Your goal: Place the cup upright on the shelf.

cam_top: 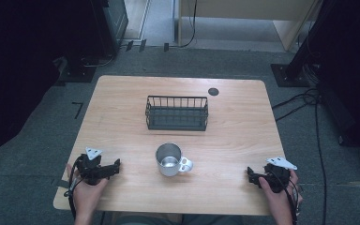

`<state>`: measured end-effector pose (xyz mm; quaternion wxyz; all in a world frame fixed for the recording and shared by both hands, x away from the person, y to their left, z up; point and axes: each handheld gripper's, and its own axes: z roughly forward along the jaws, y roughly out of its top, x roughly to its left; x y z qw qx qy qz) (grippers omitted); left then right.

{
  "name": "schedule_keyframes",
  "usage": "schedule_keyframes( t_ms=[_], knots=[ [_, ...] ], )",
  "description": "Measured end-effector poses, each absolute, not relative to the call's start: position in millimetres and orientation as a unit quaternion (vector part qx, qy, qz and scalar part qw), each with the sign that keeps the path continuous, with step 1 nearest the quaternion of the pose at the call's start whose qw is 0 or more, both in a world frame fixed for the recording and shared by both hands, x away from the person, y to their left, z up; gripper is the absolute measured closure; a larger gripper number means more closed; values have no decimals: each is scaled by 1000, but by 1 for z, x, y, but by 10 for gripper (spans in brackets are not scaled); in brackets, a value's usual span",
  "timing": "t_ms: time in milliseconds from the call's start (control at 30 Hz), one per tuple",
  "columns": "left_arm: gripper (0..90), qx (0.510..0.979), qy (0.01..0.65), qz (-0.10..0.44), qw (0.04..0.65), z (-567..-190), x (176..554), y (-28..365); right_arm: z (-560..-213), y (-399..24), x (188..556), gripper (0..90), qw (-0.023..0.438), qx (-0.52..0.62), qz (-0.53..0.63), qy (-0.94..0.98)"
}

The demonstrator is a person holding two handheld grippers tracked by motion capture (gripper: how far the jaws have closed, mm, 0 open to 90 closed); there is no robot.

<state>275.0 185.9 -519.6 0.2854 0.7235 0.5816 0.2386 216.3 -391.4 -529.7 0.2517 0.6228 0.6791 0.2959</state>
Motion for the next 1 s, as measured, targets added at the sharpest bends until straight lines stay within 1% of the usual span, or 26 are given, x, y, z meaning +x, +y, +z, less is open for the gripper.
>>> schedule_keyframes(
  t_ms=[67, 233, 300, 333, 367, 433, 600, 767, 1000],
  knots=[
    [0, 716, 591, 243, 282, -520, 276, 180, -530, -391, 216, 0, 252, 623, 296, 679],
    [0, 717, 591, 242, 281, -519, 275, 179, -530, -391, 216, 0, 252, 623, 296, 679],
    [0, 716, 599, 237, 270, -517, 274, 173, -530, -391, 216, 0, 252, 623, 296, 679],
    [0, 722, 593, 235, 268, -517, 273, 170, -530, -391, 216, 0, 252, 623, 296, 679],
    [0, 731, 584, 222, 274, -515, 271, 162, -530, -391, 216, 0, 252, 623, 296, 679],
    [0, 742, 563, 208, 297, -513, 268, 151, -530, -391, 216, 0, 252, 623, 296, 679],
    [0, 766, 523, 200, 316, -507, 261, 129, -530, -391, 216, 0, 252, 623, 296, 679],
    [0, 776, 495, 183, 344, -501, 256, 106, -530, -391, 216, 0, 252, 623, 296, 679],
    [0, 788, 467, 174, 361, -493, 251, 86, -530, -391, 216, 0, 252, 623, 296, 679]
  ],
)
